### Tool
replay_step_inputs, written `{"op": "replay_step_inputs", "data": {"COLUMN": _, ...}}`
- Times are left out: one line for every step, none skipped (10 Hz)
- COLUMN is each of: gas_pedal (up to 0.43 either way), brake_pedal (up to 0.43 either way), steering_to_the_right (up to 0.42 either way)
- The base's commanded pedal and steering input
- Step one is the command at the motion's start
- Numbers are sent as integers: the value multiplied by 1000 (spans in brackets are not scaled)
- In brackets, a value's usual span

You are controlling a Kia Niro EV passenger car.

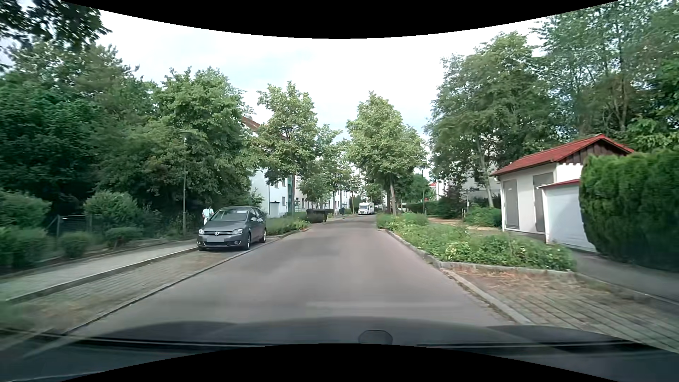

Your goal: Follow the waypoints while adhering to traffic rules and regulations

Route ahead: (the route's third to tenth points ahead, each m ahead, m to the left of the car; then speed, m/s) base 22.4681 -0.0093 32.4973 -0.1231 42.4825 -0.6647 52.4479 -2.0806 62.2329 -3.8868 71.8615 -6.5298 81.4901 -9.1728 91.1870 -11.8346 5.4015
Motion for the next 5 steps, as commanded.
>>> {"op": "replay_step_inputs", "data": {"gas_pedal": 110, "brake_pedal": 0, "steering_to_the_right": -8}}
{"op": "replay_step_inputs", "data": {"gas_pedal": 110, "brake_pedal": 0, "steering_to_the_right": -7}}
{"op": "replay_step_inputs", "data": {"gas_pedal": 110, "brake_pedal": 0, "steering_to_the_right": -5}}
{"op": "replay_step_inputs", "data": {"gas_pedal": 110, "brake_pedal": 0, "steering_to_the_right": -2}}
{"op": "replay_step_inputs", "data": {"gas_pedal": 110, "brake_pedal": 0, "steering_to_the_right": 3}}
